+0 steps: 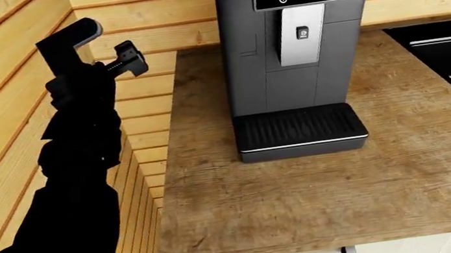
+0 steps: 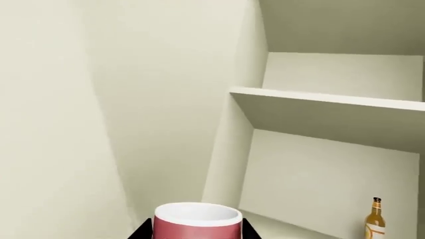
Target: Pick the mug from the cabinet, place it under the coffee machine dispenser, and press the start button.
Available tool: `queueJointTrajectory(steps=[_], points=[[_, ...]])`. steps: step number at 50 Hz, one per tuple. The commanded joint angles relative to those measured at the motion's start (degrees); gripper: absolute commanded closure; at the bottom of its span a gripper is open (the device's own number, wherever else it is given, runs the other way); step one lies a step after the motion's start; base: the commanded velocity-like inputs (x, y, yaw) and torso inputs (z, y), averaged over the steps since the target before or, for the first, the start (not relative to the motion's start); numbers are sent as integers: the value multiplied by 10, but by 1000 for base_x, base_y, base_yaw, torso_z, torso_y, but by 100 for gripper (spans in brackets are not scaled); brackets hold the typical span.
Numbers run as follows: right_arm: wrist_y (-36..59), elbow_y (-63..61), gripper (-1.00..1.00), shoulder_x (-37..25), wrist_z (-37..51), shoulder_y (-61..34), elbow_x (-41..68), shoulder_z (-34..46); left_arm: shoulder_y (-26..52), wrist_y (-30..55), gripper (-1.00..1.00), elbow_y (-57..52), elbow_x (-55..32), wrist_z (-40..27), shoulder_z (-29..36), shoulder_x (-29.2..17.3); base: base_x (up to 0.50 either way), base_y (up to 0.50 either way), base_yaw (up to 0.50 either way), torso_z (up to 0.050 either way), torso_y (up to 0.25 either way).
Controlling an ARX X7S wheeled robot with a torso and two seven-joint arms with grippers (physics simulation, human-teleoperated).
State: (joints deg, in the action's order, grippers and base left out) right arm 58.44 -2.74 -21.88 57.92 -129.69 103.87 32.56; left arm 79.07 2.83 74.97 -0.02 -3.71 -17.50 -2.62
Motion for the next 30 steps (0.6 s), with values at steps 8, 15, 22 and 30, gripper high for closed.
queueJointTrajectory(steps=[8, 15, 22, 30], points=[[8, -91, 100, -31, 123, -1, 125, -14, 0, 0, -100, 0, 0, 0, 8, 1, 0, 0, 0, 0, 0], [-10, -136, 100, -59, 163, 44, 180, -14, -1, -2, -100, 0, 0, -1, 10, 1, 0, 0, 0, 0, 0], [-23, -172, 100, -86, 195, 68, 217, -13, -1, -3, -100, 0, 0, -3, 13, 1, 0, 0, 0, 0, 0], [-22, -212, 100, -122, 187, 134, 197, -20, -1, -3, -100, 0, -1, -3, 14, 1, 0, 0, 0, 0, 0]])
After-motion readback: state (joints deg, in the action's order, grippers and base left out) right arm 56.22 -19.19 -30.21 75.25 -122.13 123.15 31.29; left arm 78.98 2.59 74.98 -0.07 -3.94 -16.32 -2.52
